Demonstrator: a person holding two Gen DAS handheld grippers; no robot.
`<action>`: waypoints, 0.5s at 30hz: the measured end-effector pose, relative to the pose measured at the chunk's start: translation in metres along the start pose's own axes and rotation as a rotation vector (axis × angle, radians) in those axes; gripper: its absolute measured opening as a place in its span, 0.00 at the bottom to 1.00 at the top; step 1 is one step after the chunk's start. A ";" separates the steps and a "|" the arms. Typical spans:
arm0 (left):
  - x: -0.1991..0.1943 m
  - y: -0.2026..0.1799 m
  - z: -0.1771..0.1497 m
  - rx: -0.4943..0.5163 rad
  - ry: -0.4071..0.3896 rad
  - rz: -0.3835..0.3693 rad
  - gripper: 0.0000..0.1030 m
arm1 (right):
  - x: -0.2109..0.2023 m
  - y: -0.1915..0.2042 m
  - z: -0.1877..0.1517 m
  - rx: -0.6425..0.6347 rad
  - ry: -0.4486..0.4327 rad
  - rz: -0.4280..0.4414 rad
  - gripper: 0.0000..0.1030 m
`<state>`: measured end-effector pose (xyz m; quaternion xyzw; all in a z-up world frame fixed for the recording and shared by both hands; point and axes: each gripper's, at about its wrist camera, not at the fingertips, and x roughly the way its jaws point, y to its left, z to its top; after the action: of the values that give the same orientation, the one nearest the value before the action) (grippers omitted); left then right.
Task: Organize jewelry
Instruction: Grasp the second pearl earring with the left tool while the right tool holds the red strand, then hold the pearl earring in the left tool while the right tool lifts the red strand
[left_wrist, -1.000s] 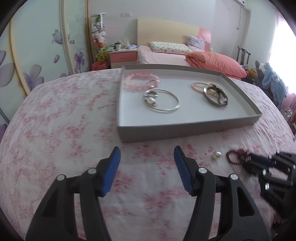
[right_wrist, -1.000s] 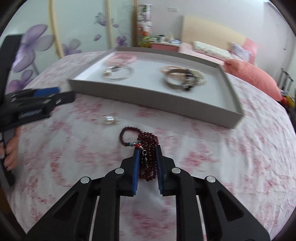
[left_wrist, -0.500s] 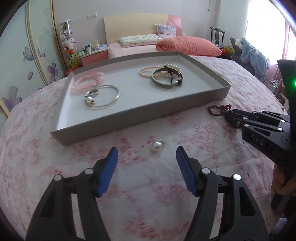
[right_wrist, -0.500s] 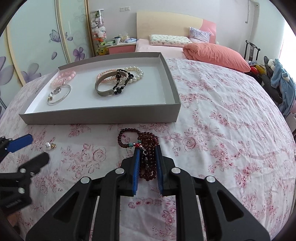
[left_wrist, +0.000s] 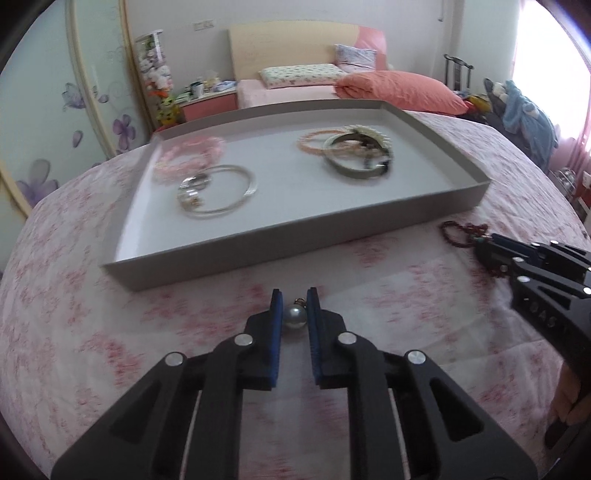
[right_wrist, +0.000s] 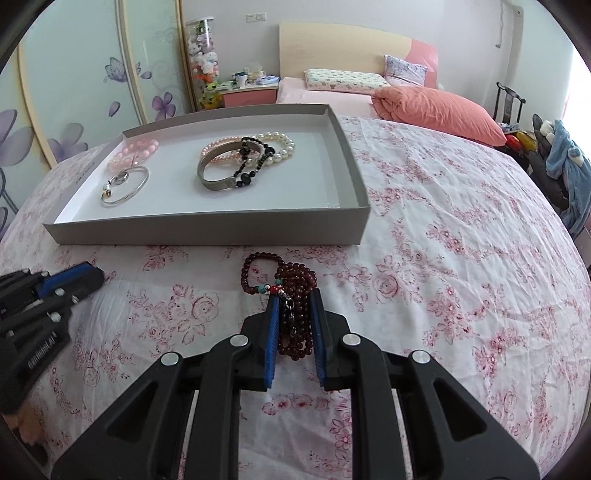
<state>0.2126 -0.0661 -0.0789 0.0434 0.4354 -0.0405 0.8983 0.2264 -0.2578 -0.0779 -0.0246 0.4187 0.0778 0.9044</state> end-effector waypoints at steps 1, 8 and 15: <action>-0.001 0.008 -0.001 -0.011 0.001 0.013 0.14 | 0.001 0.002 0.001 -0.006 0.001 0.002 0.17; -0.006 0.065 -0.008 -0.116 0.014 0.108 0.14 | 0.007 0.021 0.009 -0.043 0.015 0.040 0.17; -0.009 0.074 -0.013 -0.141 -0.004 0.124 0.14 | 0.007 0.024 0.008 -0.047 0.002 0.049 0.17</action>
<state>0.2055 0.0088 -0.0765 0.0067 0.4317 0.0459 0.9008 0.2331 -0.2323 -0.0778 -0.0355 0.4181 0.1095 0.9011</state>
